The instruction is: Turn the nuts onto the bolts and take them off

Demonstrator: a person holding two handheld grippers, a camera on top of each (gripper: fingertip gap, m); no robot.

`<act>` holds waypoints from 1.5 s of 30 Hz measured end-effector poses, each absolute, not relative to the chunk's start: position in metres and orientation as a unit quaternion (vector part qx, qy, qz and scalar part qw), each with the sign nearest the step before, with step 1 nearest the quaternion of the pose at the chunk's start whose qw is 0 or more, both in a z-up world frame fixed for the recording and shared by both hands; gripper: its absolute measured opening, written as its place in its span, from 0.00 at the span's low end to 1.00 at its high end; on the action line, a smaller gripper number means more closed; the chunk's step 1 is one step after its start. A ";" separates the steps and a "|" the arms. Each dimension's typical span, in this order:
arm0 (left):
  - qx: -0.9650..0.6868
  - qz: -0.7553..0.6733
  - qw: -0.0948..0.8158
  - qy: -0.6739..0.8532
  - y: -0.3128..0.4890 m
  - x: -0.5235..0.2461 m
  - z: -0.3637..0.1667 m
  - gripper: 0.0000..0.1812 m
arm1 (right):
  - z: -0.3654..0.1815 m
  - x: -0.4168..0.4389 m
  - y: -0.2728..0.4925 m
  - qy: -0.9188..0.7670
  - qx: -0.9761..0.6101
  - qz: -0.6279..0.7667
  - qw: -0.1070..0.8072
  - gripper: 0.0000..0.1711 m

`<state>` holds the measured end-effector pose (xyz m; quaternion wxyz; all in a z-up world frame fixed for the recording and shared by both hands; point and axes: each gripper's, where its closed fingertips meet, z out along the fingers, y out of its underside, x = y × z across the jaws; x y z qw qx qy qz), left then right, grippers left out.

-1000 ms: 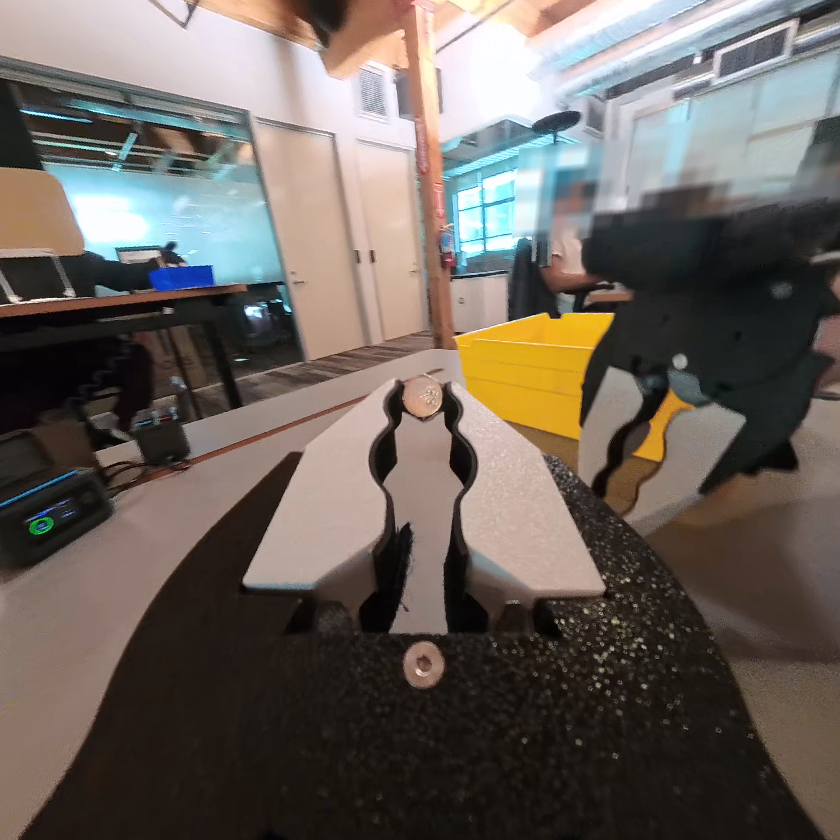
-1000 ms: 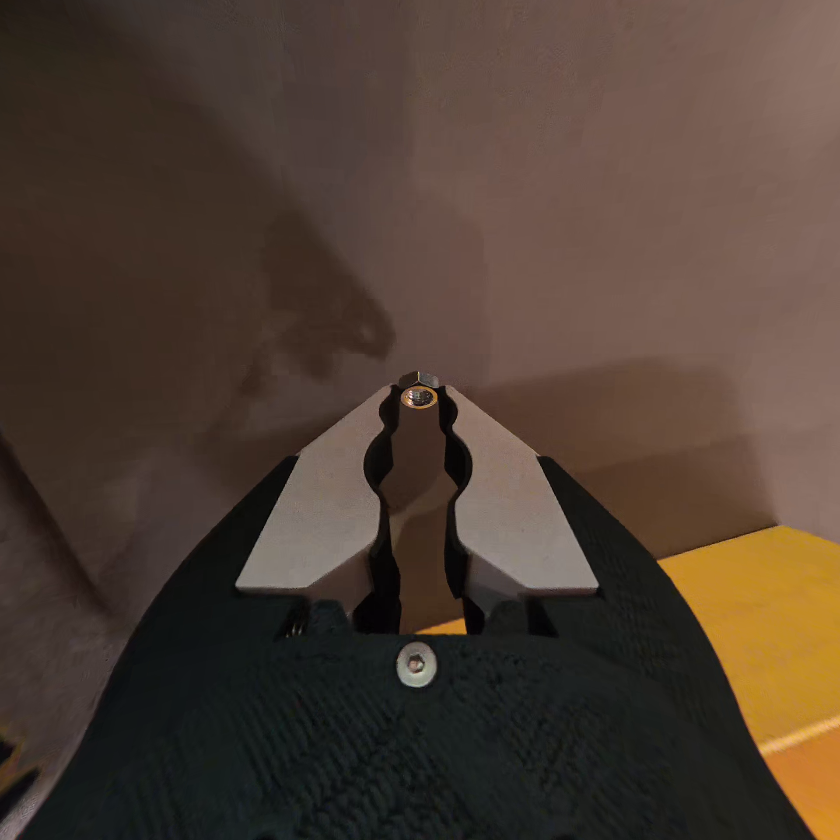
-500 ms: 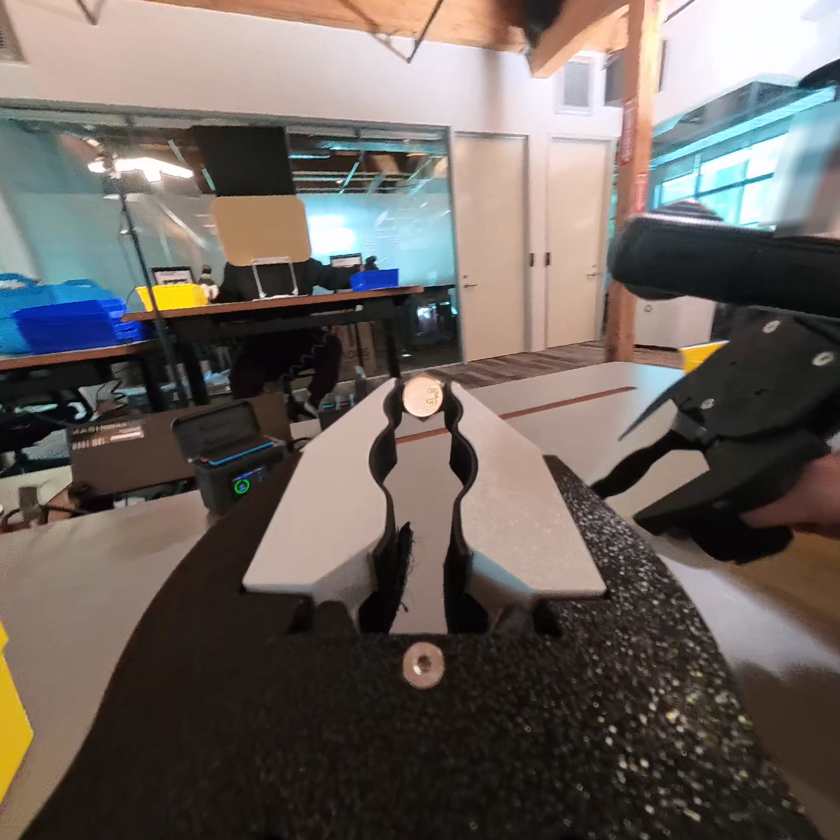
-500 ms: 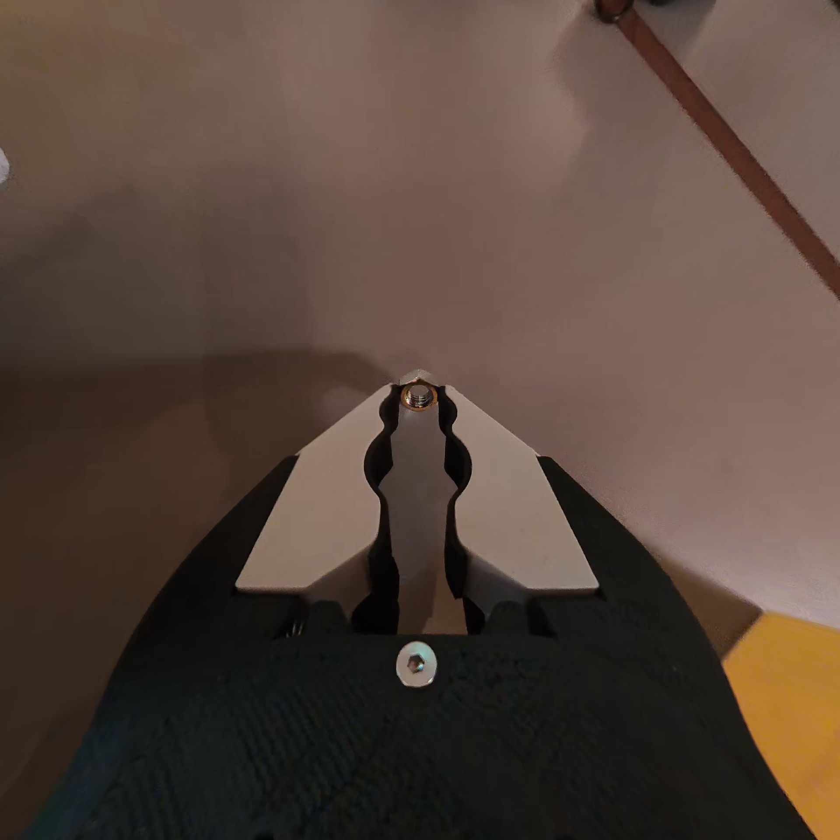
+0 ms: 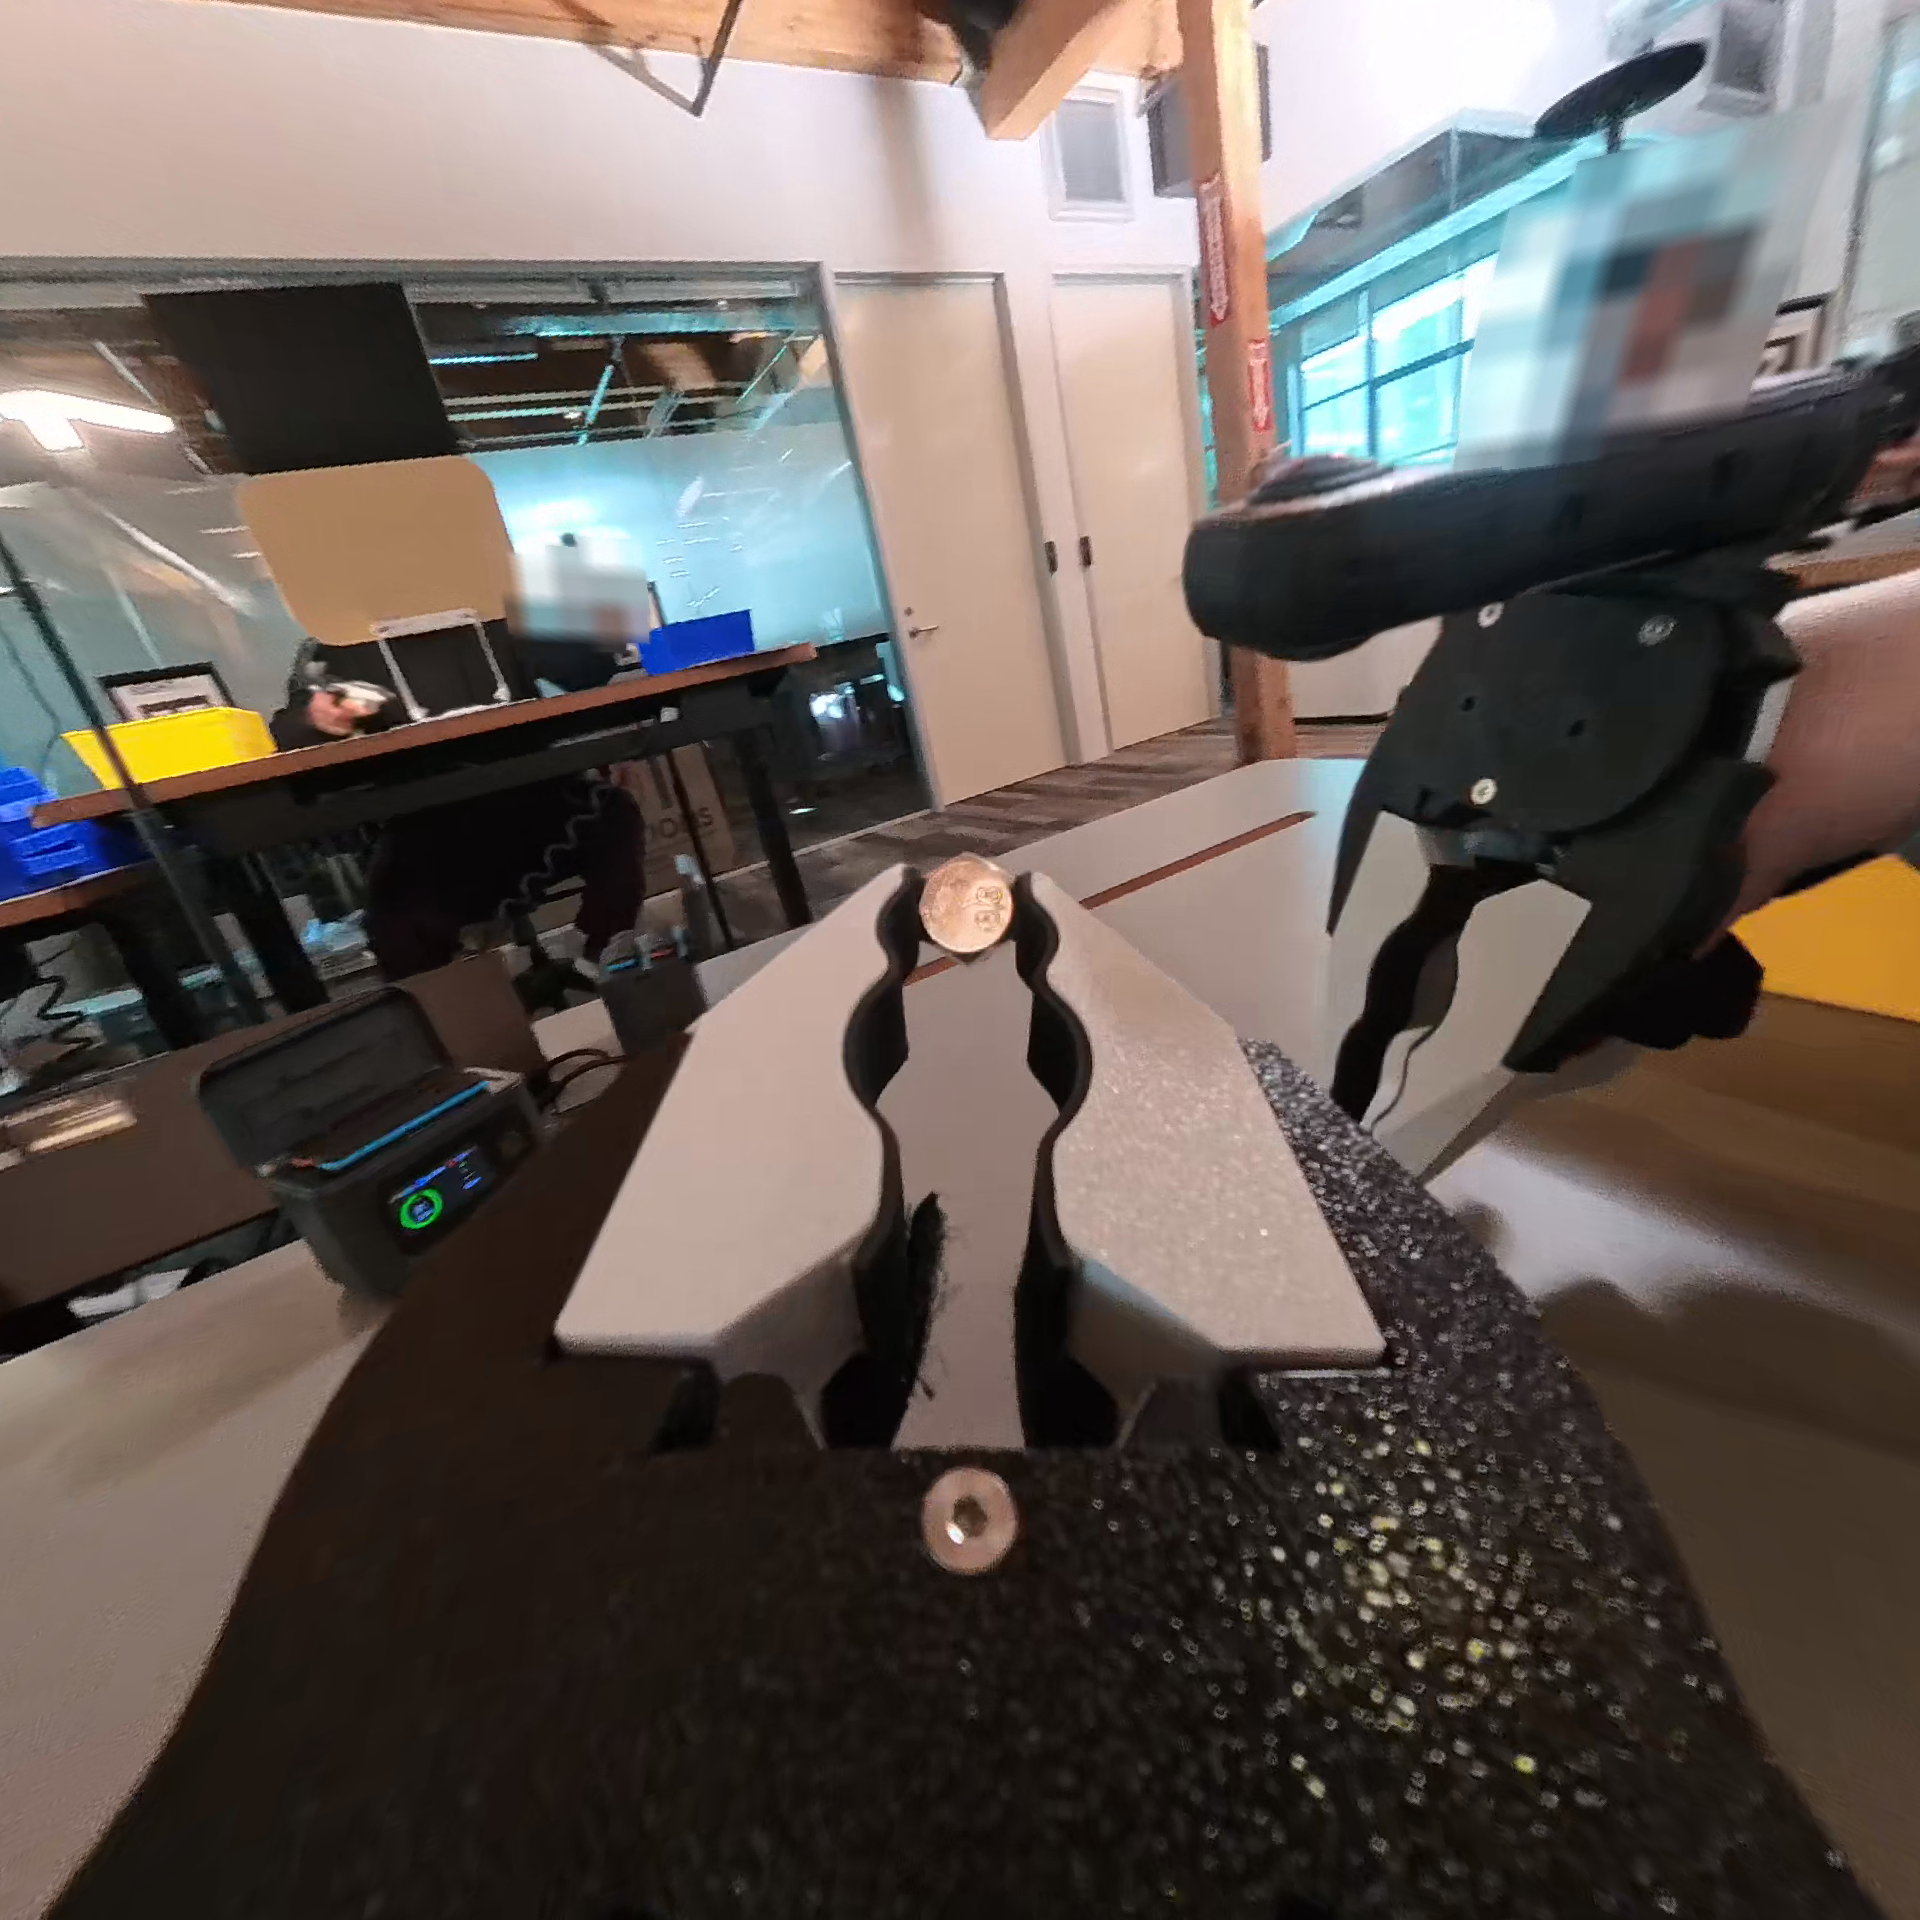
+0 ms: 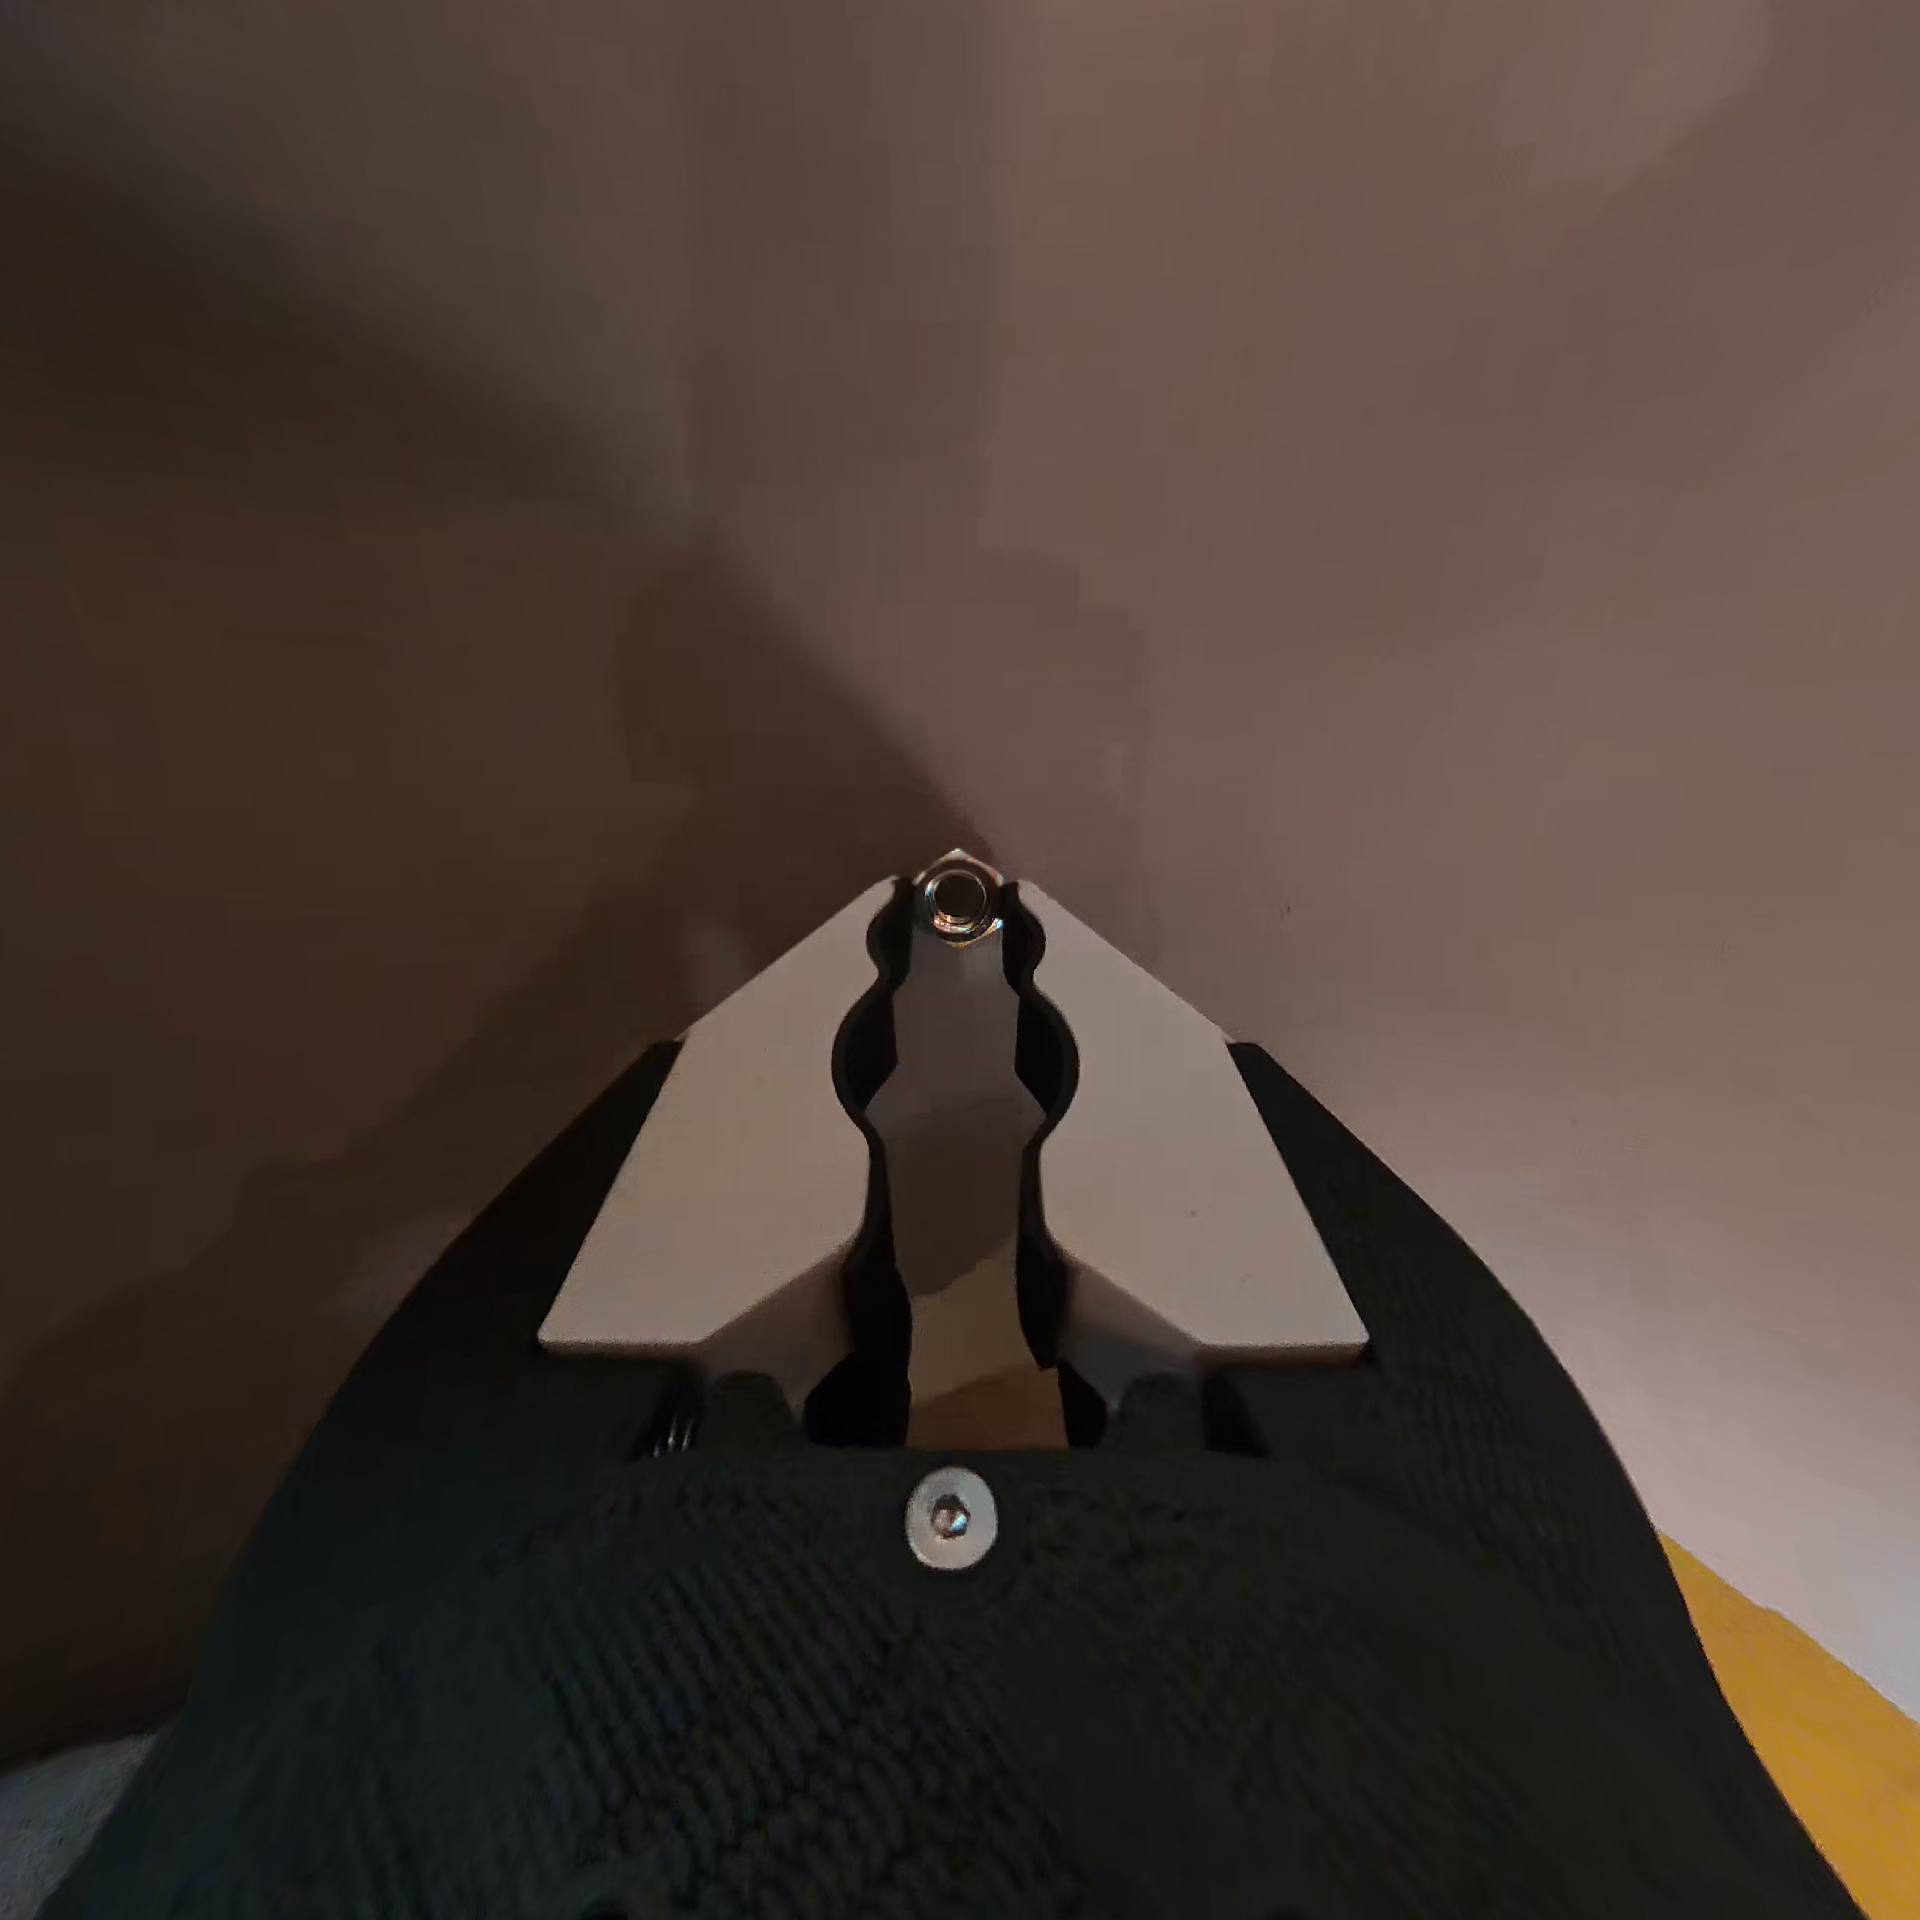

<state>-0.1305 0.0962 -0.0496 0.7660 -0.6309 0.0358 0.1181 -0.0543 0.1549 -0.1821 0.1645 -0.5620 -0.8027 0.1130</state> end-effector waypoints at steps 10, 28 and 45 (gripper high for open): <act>-0.550 -0.150 0.820 0.037 0.074 -0.116 -0.017 0.09 | -0.182 -0.050 0.145 -0.817 -0.545 0.107 0.151 0.09; -0.342 -0.471 0.813 0.008 0.043 -0.105 0.026 0.09 | 0.023 -0.092 0.043 -0.623 -0.311 0.644 0.318 0.08; -0.665 0.056 0.715 0.209 0.082 -0.090 -0.049 0.37 | -0.027 -0.081 0.080 -0.739 -0.374 0.444 0.342 0.04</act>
